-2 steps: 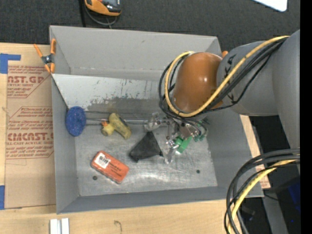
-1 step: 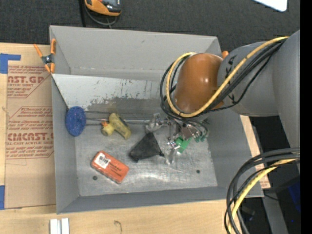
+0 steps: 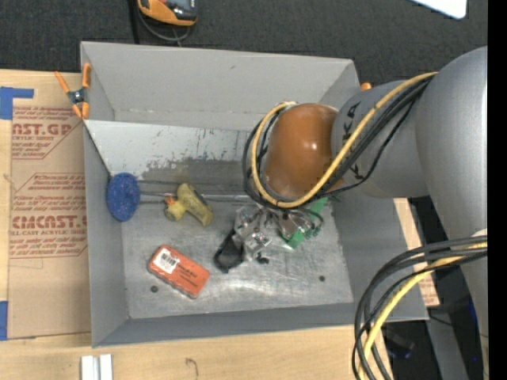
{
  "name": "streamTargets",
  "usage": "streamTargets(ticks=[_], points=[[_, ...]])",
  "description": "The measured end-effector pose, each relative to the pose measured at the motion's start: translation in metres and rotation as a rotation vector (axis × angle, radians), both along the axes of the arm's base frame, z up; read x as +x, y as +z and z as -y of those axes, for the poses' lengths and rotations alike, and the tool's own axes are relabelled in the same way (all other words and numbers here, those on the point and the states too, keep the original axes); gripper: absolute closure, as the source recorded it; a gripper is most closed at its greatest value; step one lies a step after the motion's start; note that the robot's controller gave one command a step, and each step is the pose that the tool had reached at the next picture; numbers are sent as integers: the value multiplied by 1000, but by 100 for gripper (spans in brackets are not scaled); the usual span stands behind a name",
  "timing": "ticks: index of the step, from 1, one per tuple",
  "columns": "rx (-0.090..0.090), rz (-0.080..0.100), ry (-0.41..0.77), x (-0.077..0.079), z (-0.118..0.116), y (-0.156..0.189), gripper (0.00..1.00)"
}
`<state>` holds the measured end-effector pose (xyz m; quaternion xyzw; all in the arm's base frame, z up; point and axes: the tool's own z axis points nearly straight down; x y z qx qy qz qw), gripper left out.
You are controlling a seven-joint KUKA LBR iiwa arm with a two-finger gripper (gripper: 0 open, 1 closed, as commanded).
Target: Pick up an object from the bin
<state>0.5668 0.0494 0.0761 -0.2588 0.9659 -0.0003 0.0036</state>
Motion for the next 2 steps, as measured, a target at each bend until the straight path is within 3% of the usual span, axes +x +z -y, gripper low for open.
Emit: streamTargets(ticks=[1,2], points=[[-2,-7,1,-2,1,-3,0],[1,1,1,0,0,0,100]])
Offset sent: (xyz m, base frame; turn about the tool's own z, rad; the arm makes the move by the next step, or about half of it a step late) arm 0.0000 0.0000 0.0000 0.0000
